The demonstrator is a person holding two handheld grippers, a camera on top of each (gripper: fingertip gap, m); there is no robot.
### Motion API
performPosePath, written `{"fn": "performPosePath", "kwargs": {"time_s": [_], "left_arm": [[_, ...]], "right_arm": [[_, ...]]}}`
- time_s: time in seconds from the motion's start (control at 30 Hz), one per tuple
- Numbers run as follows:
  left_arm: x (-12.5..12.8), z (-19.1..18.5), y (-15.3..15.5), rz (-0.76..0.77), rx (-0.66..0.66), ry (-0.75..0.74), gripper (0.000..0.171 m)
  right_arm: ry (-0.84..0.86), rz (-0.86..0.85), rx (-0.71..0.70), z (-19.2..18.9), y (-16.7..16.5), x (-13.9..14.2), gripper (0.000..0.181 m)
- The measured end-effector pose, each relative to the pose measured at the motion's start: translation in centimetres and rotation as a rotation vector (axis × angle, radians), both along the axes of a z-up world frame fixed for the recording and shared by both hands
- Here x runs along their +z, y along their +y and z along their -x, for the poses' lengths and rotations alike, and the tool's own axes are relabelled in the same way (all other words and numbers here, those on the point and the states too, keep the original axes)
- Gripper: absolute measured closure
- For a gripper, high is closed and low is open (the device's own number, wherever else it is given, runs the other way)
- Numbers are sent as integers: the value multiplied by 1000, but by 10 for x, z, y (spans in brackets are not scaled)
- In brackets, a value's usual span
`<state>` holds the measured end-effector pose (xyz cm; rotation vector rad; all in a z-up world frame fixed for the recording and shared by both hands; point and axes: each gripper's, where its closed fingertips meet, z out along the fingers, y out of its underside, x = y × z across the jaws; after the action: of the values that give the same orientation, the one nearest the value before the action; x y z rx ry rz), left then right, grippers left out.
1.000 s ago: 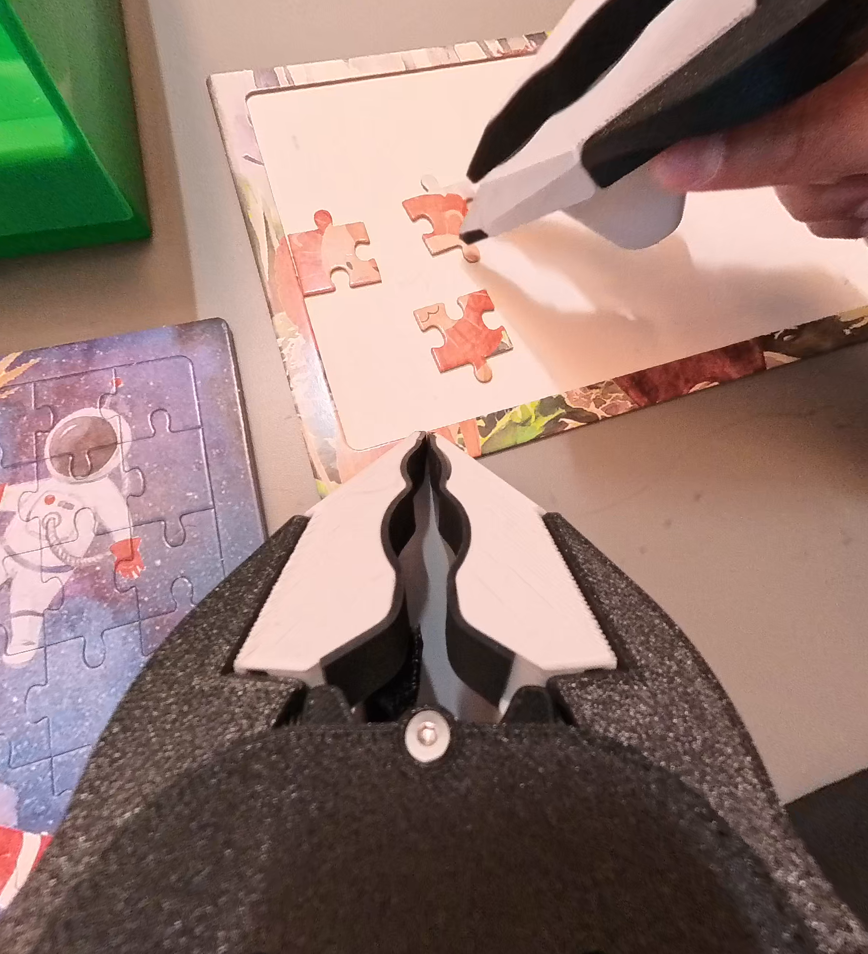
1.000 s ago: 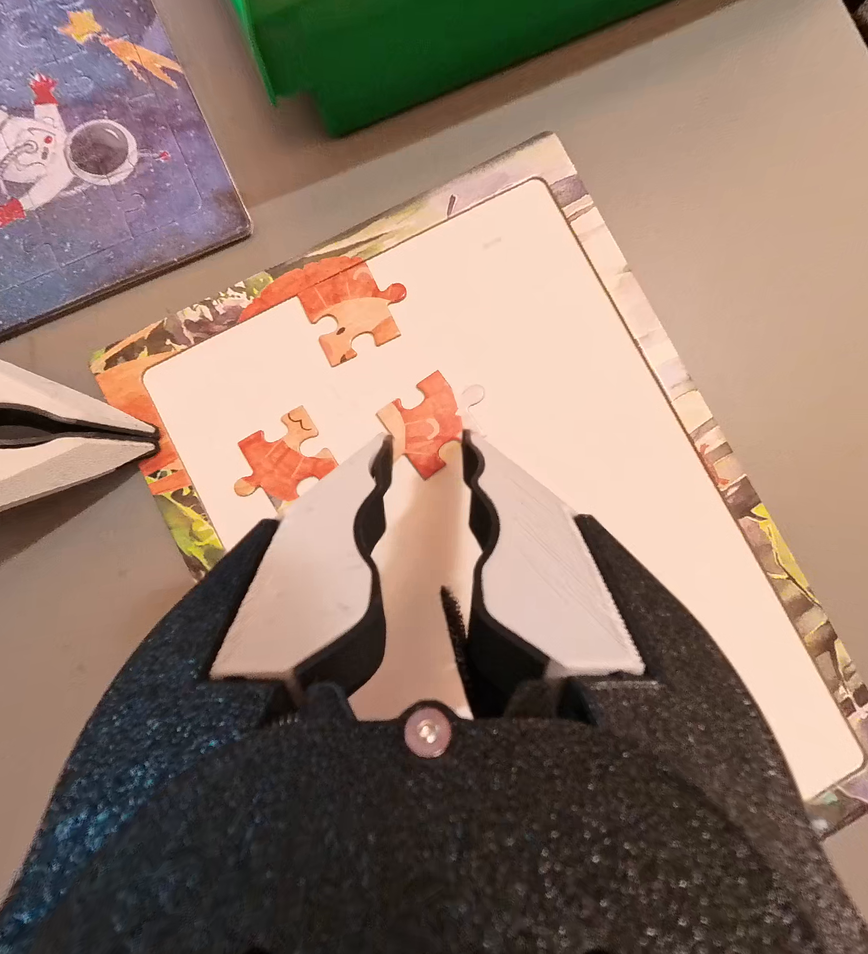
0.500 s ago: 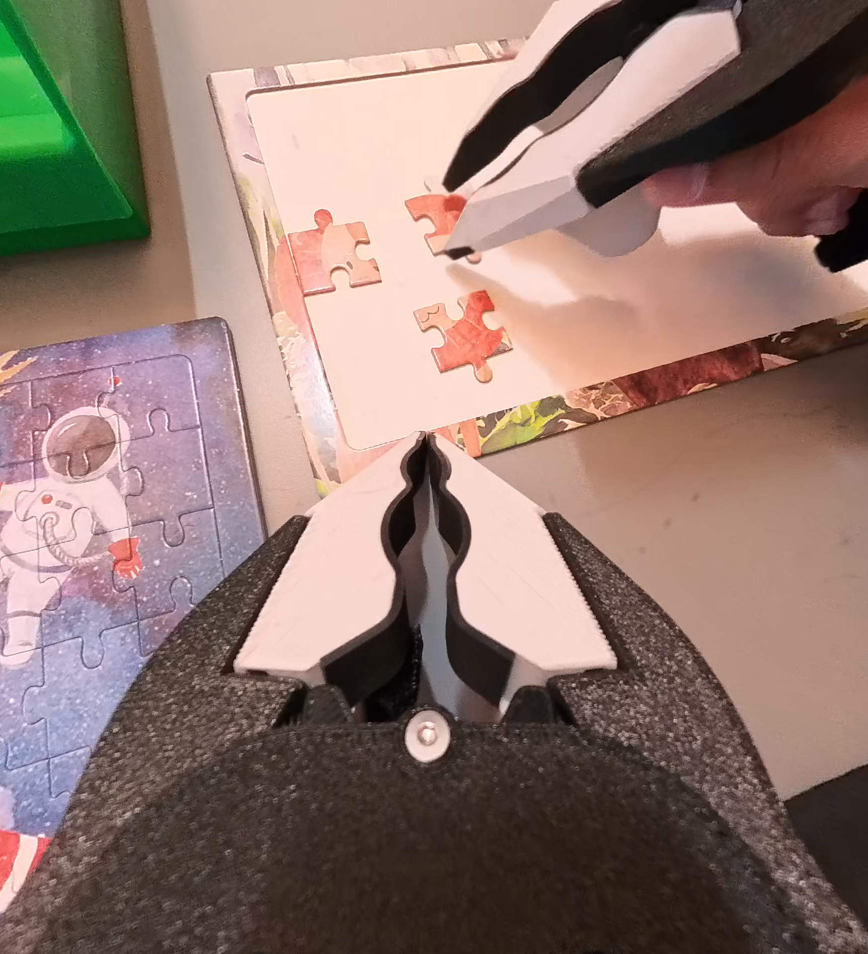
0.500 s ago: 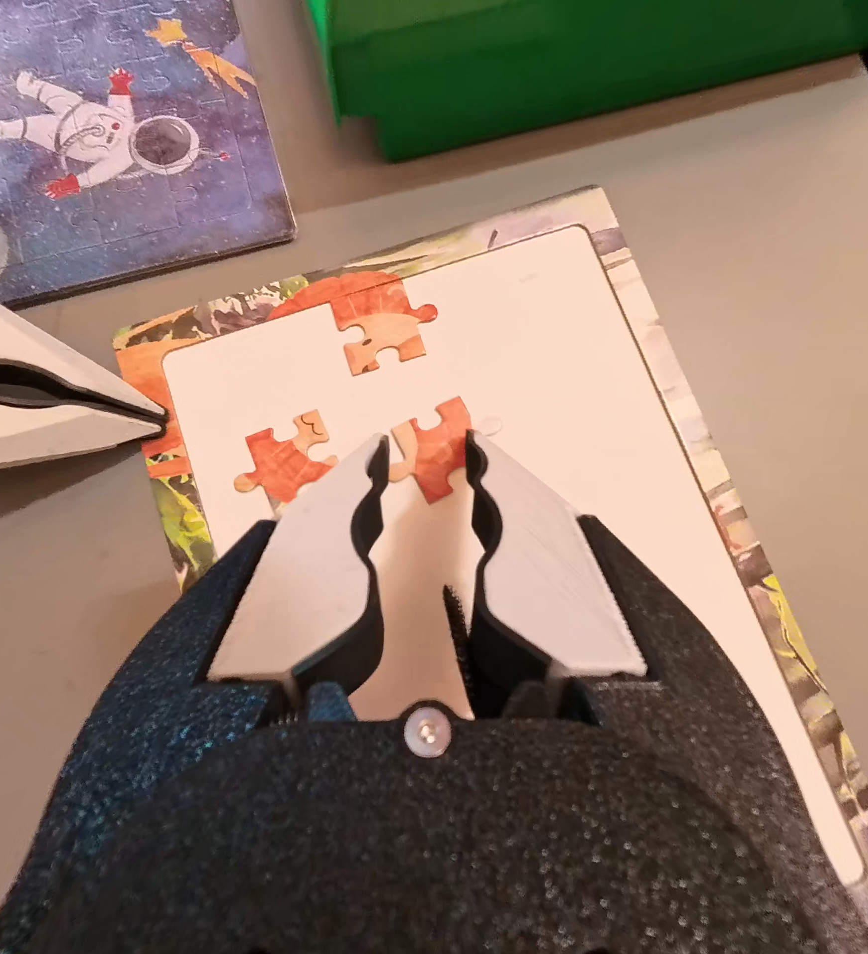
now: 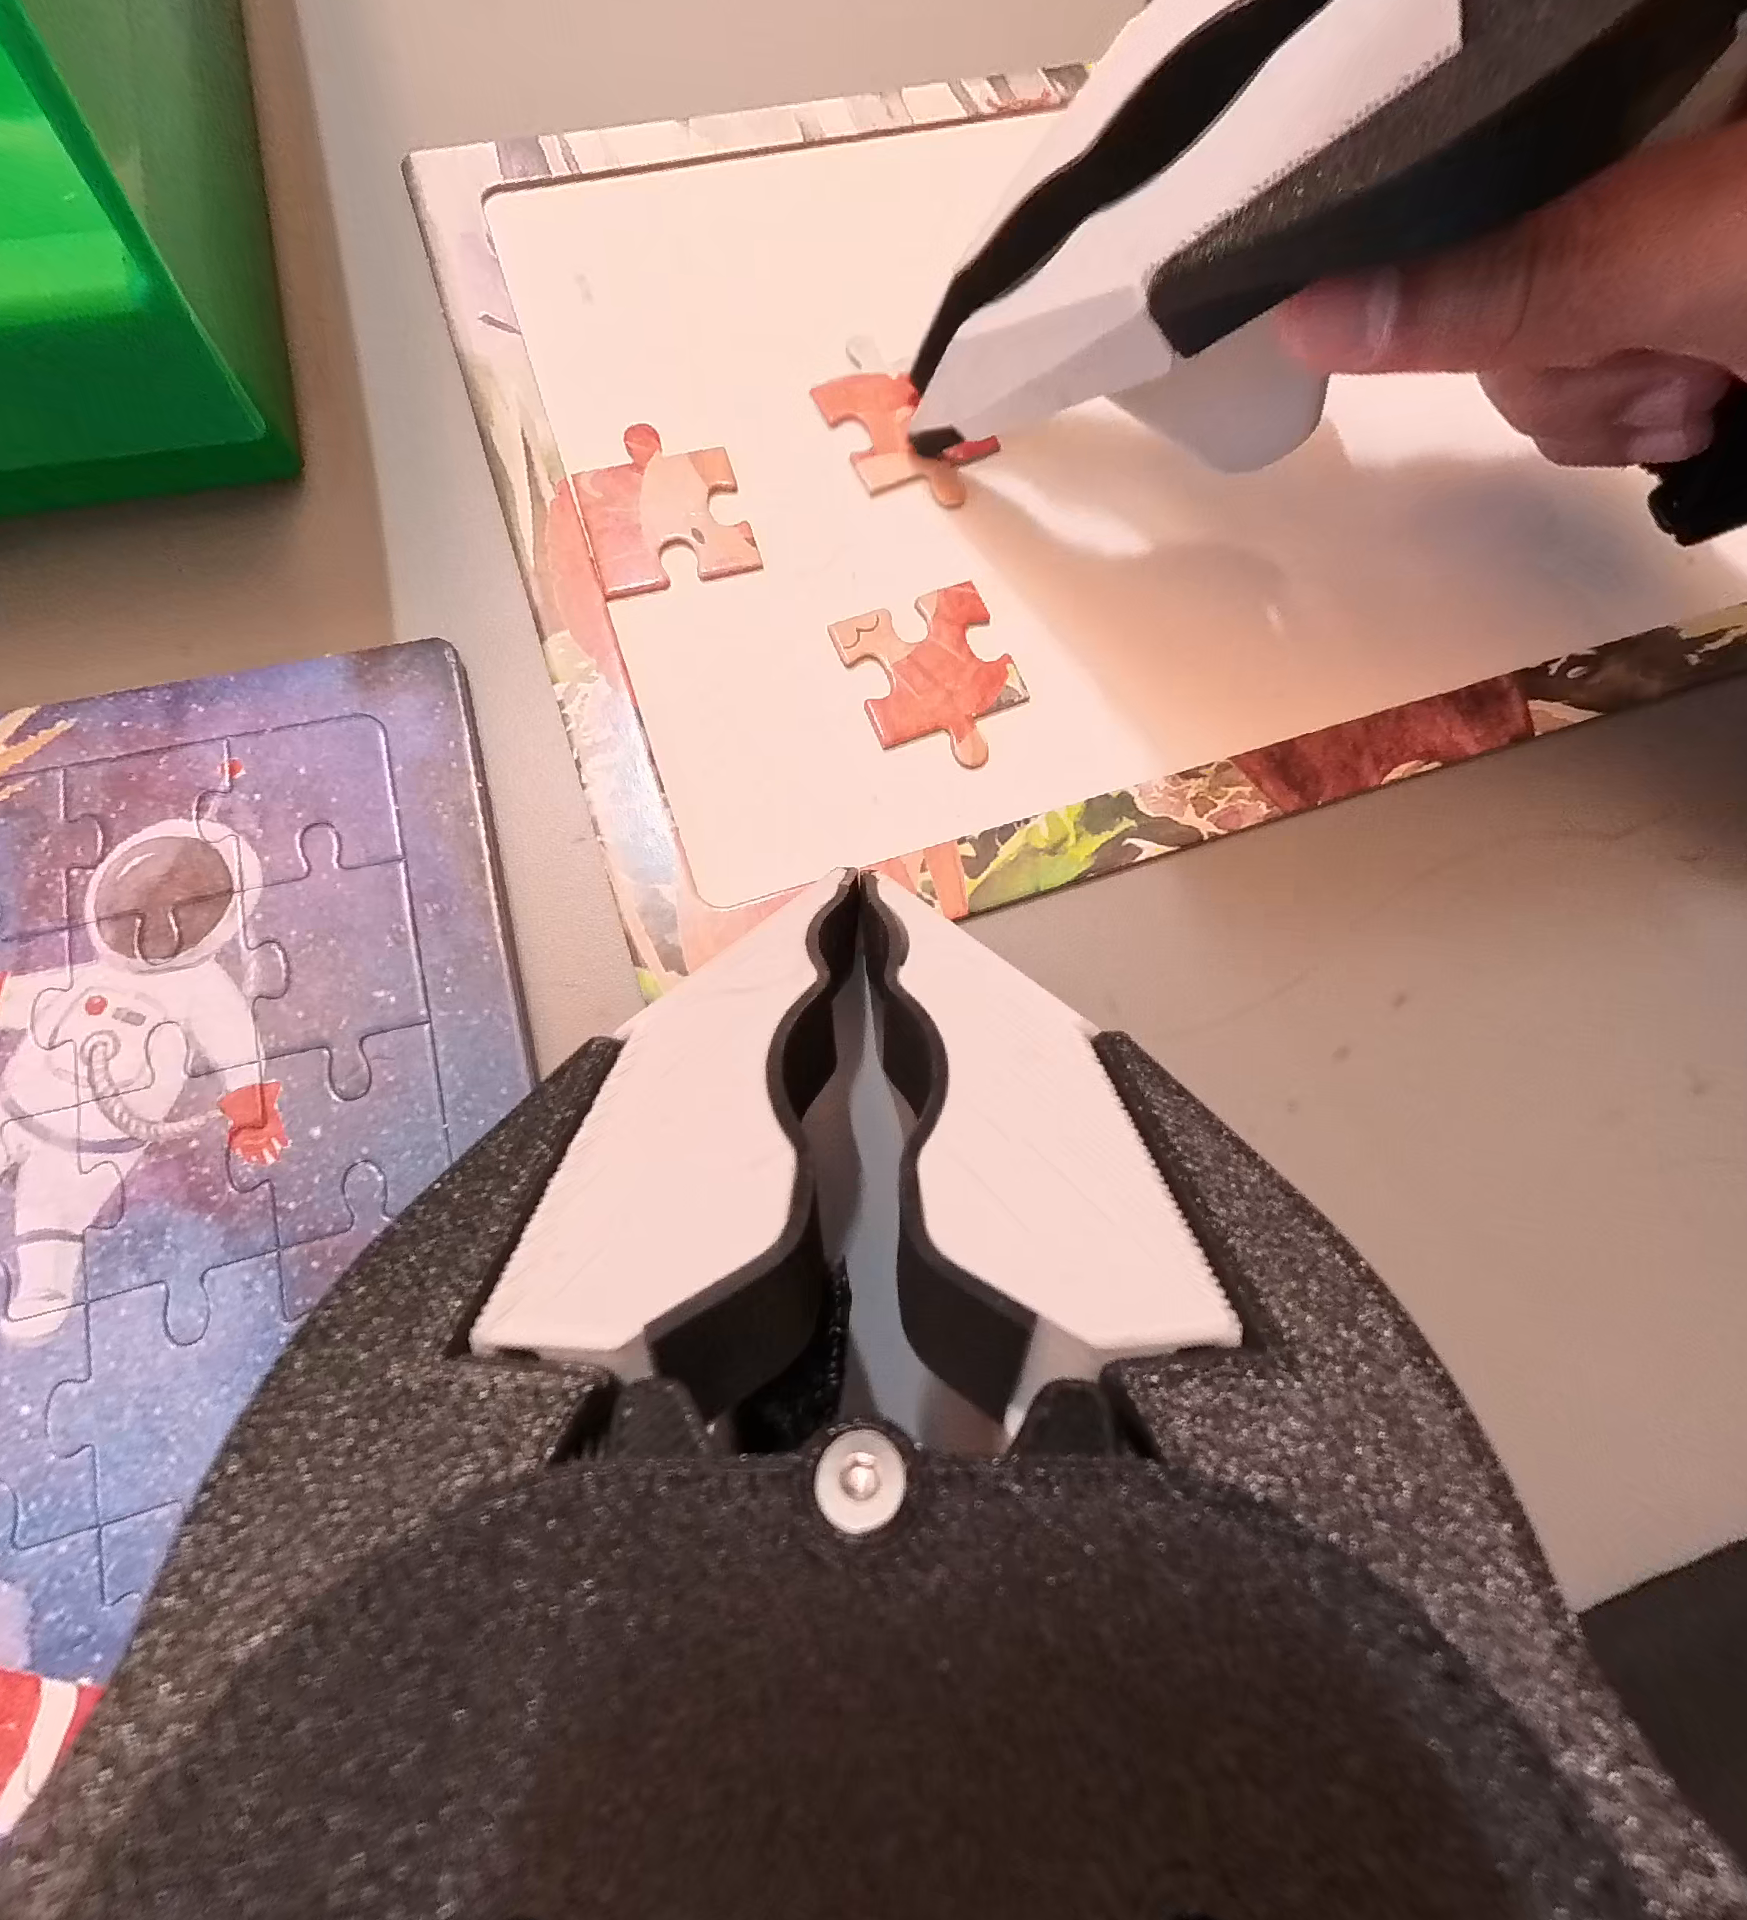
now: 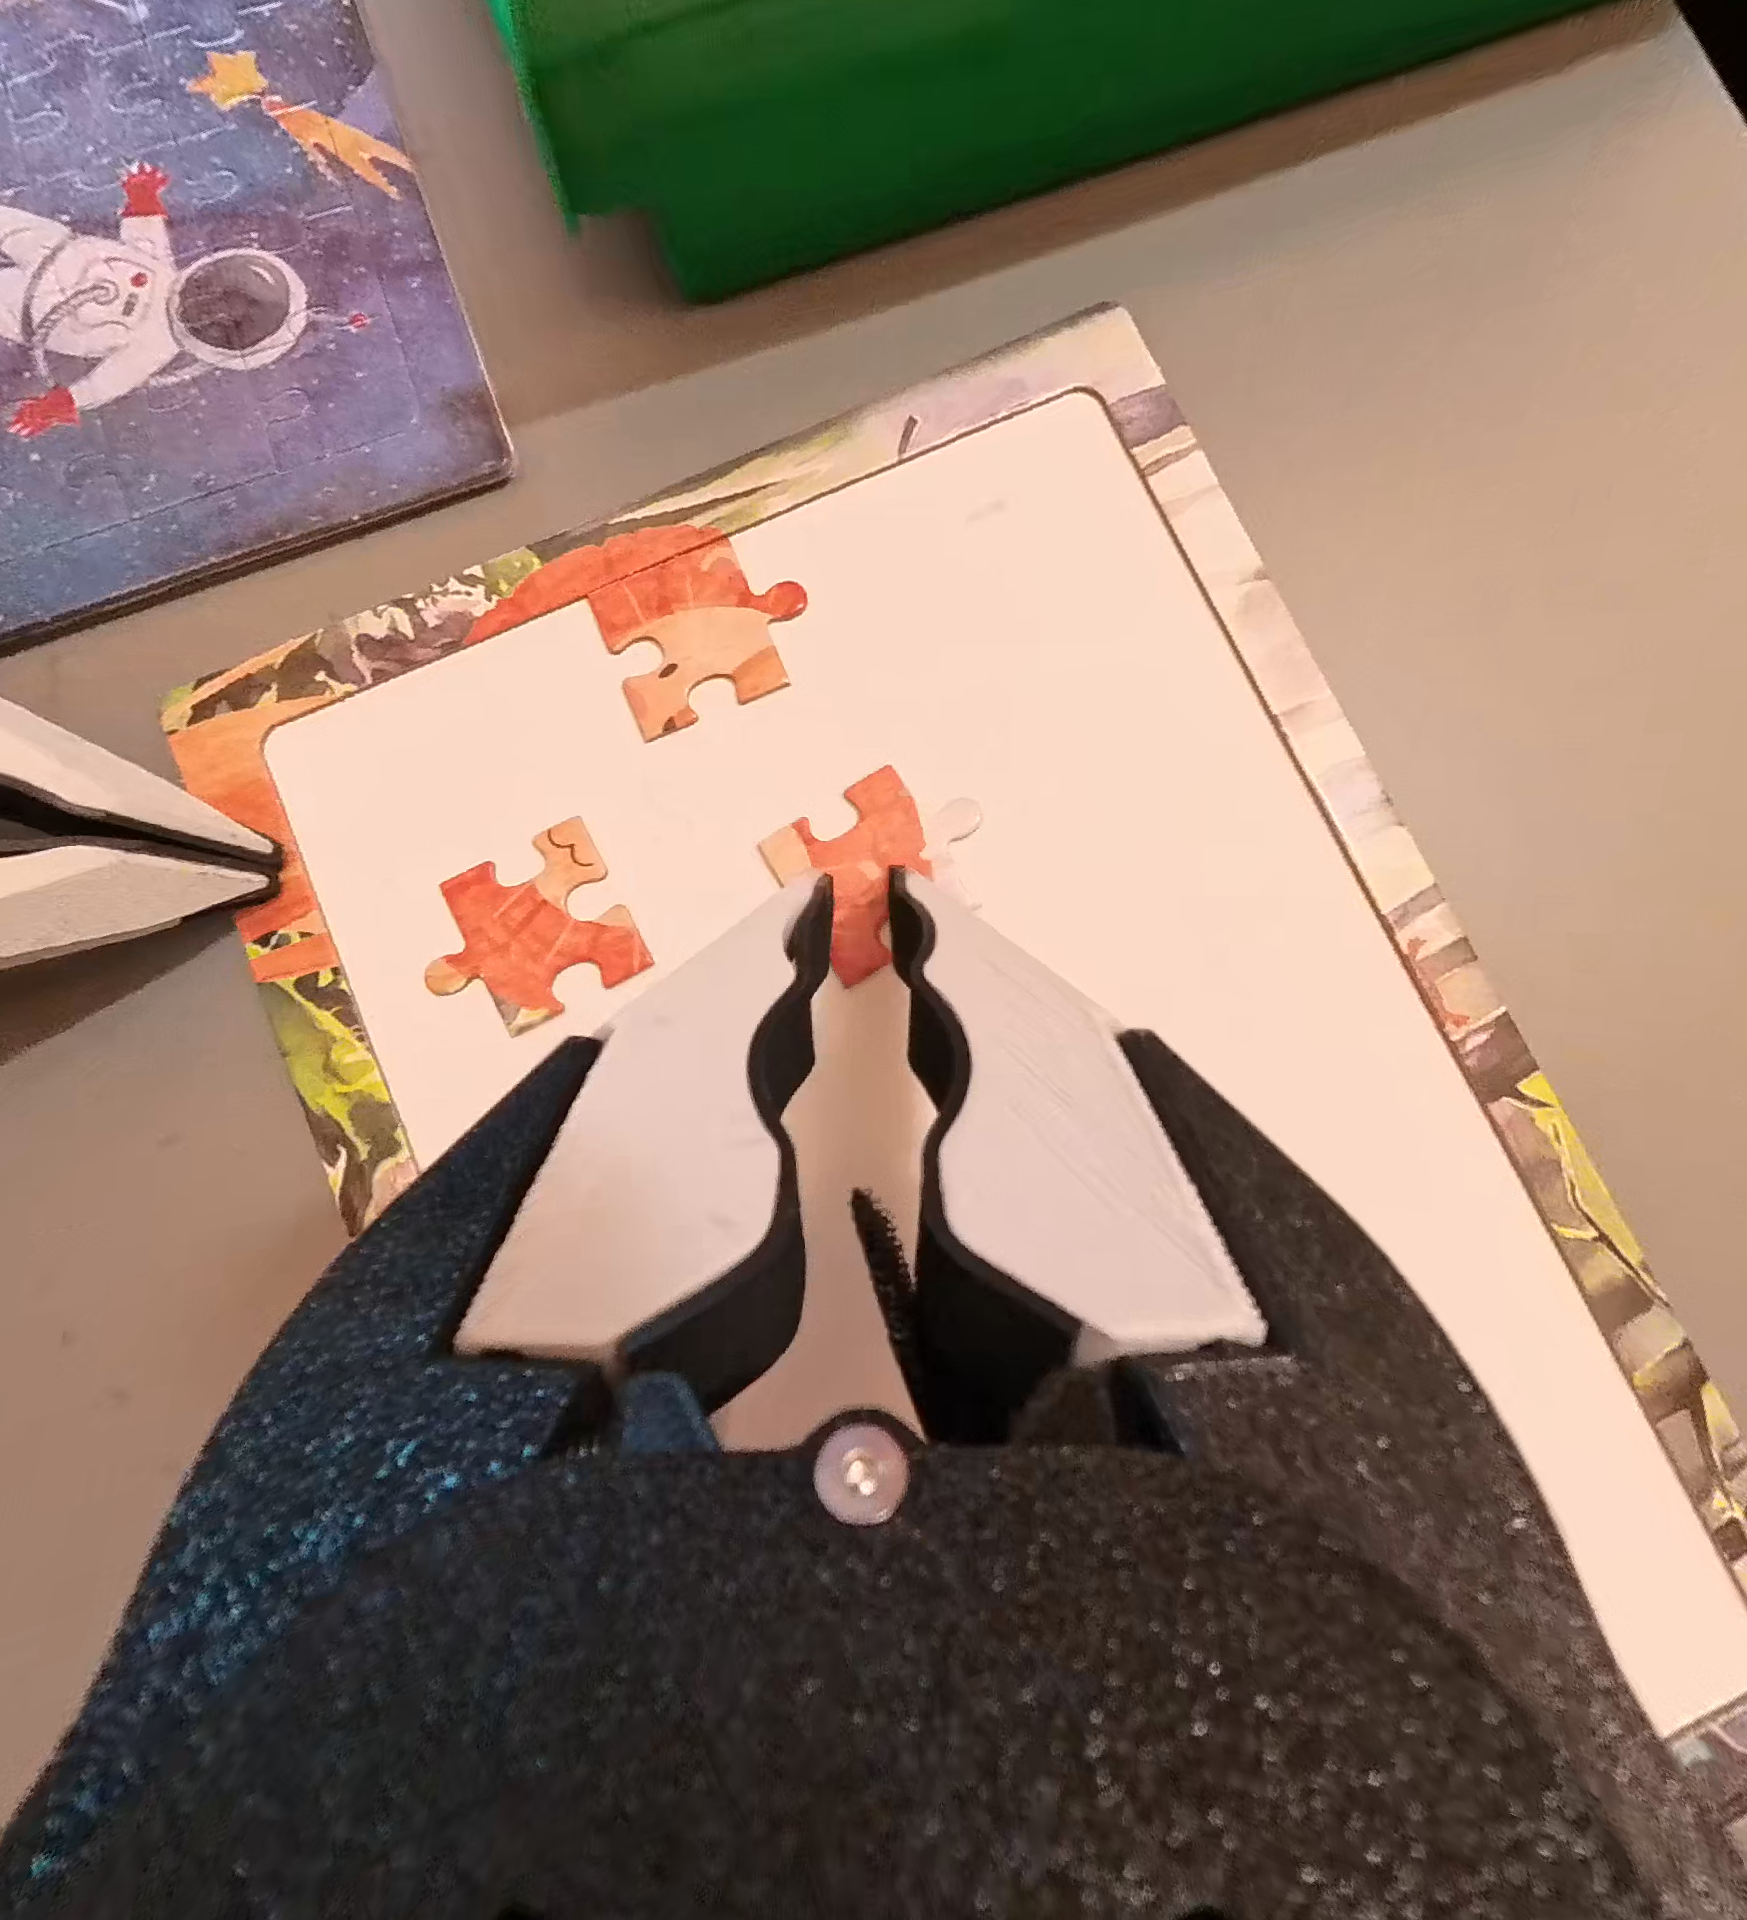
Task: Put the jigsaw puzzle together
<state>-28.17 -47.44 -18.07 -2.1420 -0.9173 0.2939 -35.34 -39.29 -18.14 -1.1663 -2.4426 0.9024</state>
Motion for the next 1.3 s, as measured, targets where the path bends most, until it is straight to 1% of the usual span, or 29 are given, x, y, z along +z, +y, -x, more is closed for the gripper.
{"fn": "performPosePath", "kwargs": {"time_s": [0.07,0.17,0.4,0.53,0.63,0.73,0.77,0.83,0.93,1.0,1.07,1.13,1.2,1.27,1.3], "left_arm": [[0,0,0,0,0,0,171],[0,0,0,1,0,0,171],[0,0,0,3,0,3,171],[0,0,0,3,0,3,171],[0,0,0,5,0,4,171],[0,0,0,5,0,4,171],[0,0,0,5,0,5,171],[0,0,0,6,0,5,171],[0,0,0,6,0,5,171],[0,0,0,6,0,4,171],[0,1,0,9,-1,5,171],[1,2,-2,23,7,21,169],[10,5,-5,34,25,64,163],[27,4,-3,-3,20,97,162],[36,1,0,-36,8,107,162]], "right_arm": [[-17,7,-7,-2,1,0,172],[-51,18,-4,-8,-1,-1,179],[-60,-4,3,-13,-2,1,177],[-59,-6,-20,-10,5,-1,177],[-70,1,-15,-13,4,0,180],[-62,-17,-12,-14,3,0,181],[-56,-15,-18,-13,4,1,178],[-57,28,-14,-13,1,7,178],[-23,123,-34,-12,2,32,178],[13,257,-43,-16,2,66,176],[69,429,-28,-29,2,109,169],[137,626,21,-55,3,154,160],[180,823,68,-89,10,189,152],[142,995,112,-129,17,210,137],[110,1047,133,-151,23,214,135]]}}
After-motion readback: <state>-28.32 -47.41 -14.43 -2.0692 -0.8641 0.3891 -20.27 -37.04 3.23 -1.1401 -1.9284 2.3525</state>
